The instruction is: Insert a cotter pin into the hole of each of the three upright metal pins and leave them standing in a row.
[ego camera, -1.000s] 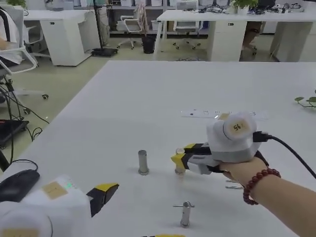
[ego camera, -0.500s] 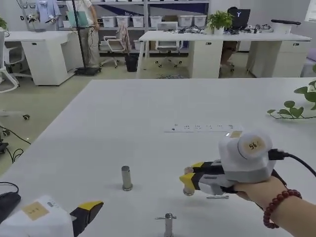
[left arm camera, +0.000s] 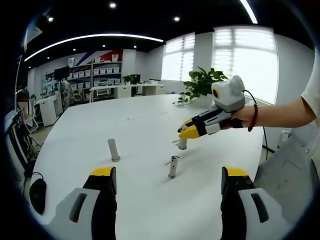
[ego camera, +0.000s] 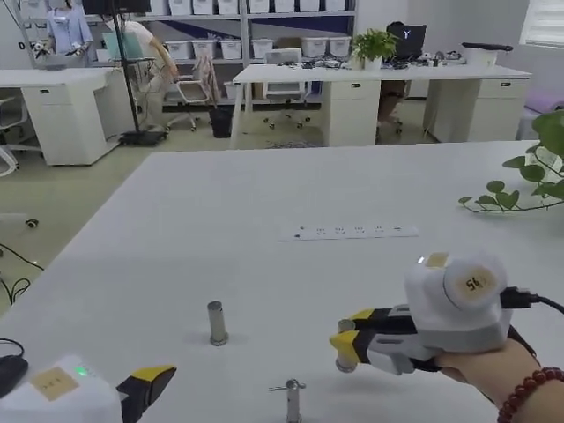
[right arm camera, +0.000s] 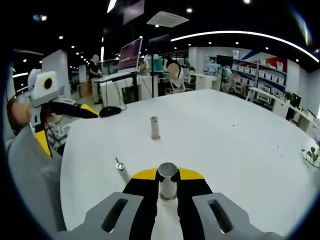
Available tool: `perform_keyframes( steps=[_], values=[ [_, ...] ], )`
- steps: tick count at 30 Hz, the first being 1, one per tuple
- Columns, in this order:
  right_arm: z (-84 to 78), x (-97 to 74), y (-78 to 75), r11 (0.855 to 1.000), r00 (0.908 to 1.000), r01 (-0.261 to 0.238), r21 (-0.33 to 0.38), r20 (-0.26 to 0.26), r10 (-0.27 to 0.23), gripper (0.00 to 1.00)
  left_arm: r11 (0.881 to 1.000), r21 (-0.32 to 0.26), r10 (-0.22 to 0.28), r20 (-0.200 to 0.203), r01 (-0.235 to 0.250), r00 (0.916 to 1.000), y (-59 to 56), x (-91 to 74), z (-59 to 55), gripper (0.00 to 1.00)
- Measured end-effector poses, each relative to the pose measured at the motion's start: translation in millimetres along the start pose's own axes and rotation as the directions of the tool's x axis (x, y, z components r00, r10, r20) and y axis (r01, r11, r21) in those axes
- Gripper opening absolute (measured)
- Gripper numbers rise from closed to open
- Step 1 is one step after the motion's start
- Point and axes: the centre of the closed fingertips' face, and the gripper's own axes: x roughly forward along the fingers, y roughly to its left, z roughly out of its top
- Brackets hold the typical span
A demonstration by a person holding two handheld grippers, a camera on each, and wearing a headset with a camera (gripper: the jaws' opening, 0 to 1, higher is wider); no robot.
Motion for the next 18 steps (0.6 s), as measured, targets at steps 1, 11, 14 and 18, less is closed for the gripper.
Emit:
perform_keyframes(
  steps=[1,11,14,18],
  values=[
    [-1.1,-0.8,1.2,1.0,1.0,-0.001,0.002,-0.001,0.001,0.13,1.0,0.001,-0.001,-0.002,0.001,1.0,-0.5,0.0,-0.4,0.86],
    [-12.6,-10.2,15.8,1.0,1.0,-0.001,0.013,-0.001,0.001,0.13,1.0,0.015,-0.006,-0.01,0.006,0.9999,-6.6,0.0,-2.3,0.85],
    [-15.3,-12.7,21.2,1.0,1.0,-0.001,0.016,0.0,0.001,0.13,1.0,0.024,-0.006,-0.014,0.006,0.9999,-9.9,-2.2,-3.8,0.85],
    [-19.9,-16.2,30.2,1.0,1.0,-0.008,0.022,0.001,0.007,0.13,1.0,0.027,-0.01,-0.018,0.011,0.9998,-14.4,-4.4,-6.1,0.85]
  ],
)
